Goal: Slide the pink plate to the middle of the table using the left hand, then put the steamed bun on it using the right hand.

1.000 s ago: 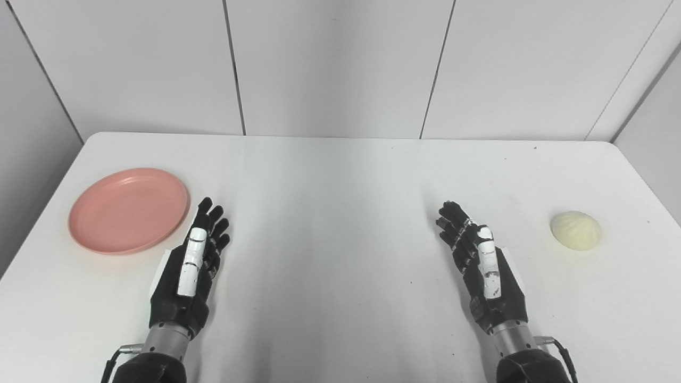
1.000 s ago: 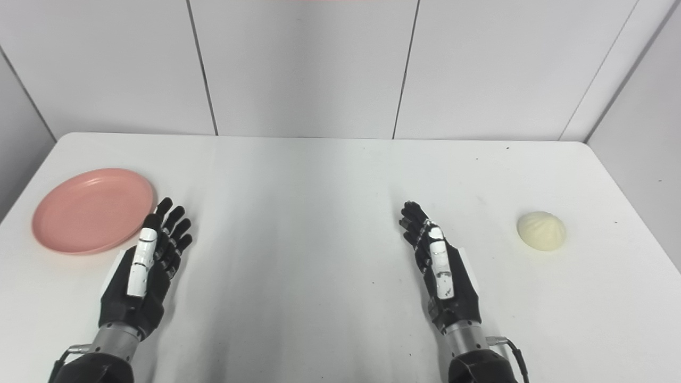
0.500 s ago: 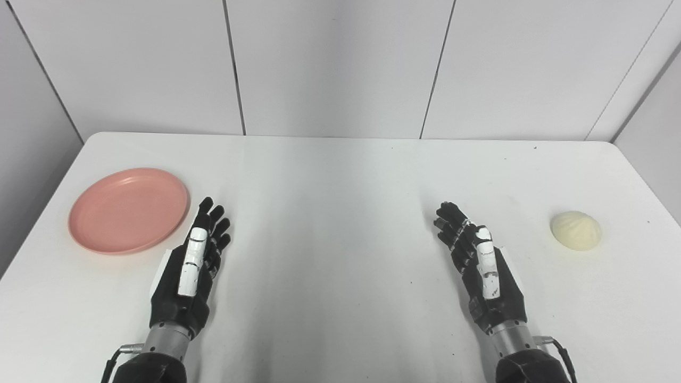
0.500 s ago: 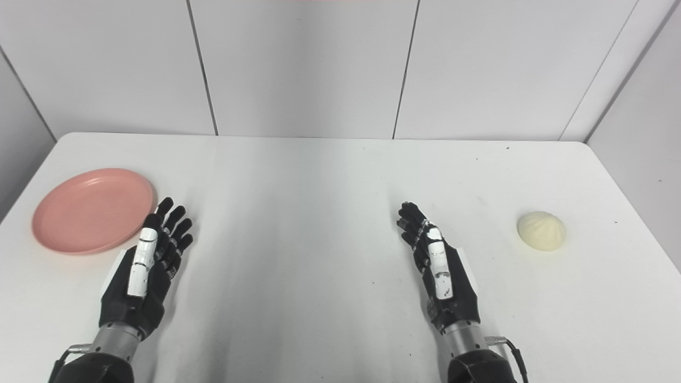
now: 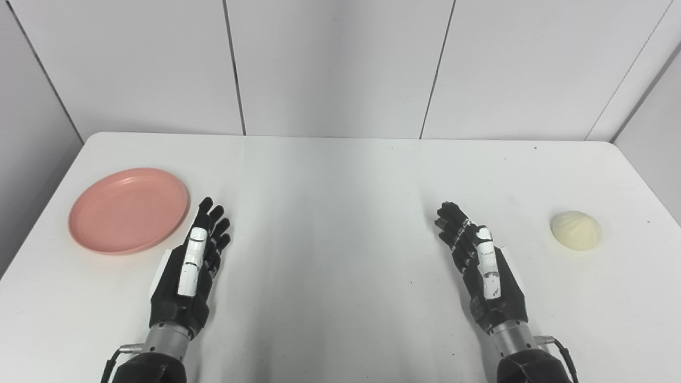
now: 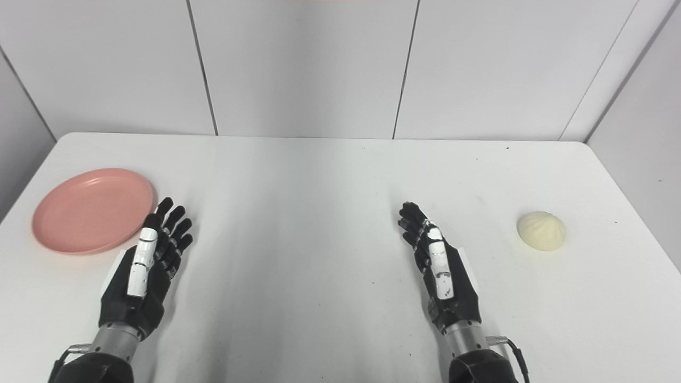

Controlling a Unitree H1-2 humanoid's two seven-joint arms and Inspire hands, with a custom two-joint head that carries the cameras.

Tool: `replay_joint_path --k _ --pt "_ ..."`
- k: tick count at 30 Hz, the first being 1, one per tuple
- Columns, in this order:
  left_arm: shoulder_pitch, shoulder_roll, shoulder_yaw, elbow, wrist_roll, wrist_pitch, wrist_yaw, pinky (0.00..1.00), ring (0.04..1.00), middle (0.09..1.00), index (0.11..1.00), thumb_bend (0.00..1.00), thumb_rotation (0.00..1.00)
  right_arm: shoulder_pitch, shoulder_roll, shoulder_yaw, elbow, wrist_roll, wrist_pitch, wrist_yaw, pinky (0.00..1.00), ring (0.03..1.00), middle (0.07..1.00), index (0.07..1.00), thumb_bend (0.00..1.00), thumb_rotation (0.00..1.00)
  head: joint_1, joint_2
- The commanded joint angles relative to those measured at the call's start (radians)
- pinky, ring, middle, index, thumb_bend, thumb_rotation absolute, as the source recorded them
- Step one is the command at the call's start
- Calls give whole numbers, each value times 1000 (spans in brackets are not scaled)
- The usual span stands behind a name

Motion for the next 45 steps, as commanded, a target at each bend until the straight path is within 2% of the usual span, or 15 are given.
replay_joint_path --k 1,30,36,37,38,40,45 --pt "-25 1 -1 -32 -3 0 -1 1000 984 995 1000 674 896 -12 -2 1 -32 3 -18 8 955 908 897 863 843 988 1 -1" --pt "-31 0 -3 -20 -2 -2 -1 1000 988 999 1000 672 896 -15 -5 0 -23 5 -13 9 960 910 899 863 851 983 7 -12" --pt "-28 -7 -21 11 15 -34 -6 1000 993 1000 1000 677 873 -15 -19 -8 12 9 -41 24 970 923 911 870 834 999 85 -53" --pt "-27 -13 -25 19 16 -41 -5 1000 994 1000 1000 665 863 -15 -24 -13 24 13 -50 29 975 925 912 872 834 1000 118 -67" --pt "-27 -16 -28 25 17 -46 -3 1000 995 1000 1000 637 860 -16 -27 -16 32 15 -57 33 979 924 910 872 833 1000 118 -67" --pt "-27 -36 -43 39 36 -56 10 1000 986 1000 1000 608 876 -18 -38 -29 60 33 -71 48 987 926 913 875 832 1000 168 -93" --pt "-29 -63 -72 72 80 -83 27 1000 985 1000 1000 603 894 -20 -59 -51 109 51 -111 74 986 928 918 885 828 1000 210 -124"
